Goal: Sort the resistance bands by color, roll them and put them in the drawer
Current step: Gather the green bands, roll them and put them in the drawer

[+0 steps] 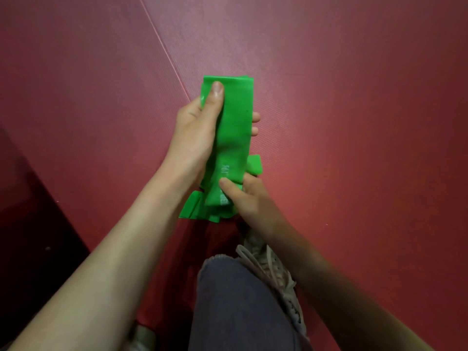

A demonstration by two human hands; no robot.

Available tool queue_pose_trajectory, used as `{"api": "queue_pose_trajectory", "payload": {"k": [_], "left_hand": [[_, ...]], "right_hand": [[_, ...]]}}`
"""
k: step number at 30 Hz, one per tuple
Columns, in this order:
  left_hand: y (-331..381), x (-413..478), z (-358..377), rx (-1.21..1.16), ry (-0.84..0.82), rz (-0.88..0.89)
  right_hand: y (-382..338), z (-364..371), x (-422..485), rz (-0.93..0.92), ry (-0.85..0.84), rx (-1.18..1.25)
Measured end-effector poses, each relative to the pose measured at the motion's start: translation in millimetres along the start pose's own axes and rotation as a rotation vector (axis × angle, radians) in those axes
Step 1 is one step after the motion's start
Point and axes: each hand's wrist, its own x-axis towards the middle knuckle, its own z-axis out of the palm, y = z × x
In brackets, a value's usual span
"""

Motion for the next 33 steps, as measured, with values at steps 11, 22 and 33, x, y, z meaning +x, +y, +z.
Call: {"api": "queue_pose_trajectory", "payload": {"k": [11,22,33], "left_hand": [[4,3,-19,0.009,0.022,0.010],[18,10,-31,0.019,0.046,0.136],[8,8,-38,0.018,-0.028,-0.013]], "right_hand": [[15,-9,20,-0.047,0.382,-0.155],[52,9,-2,-0.101,0.039,-0.721],[51,95,57,-0.359,-0.479,-1.297]]}}
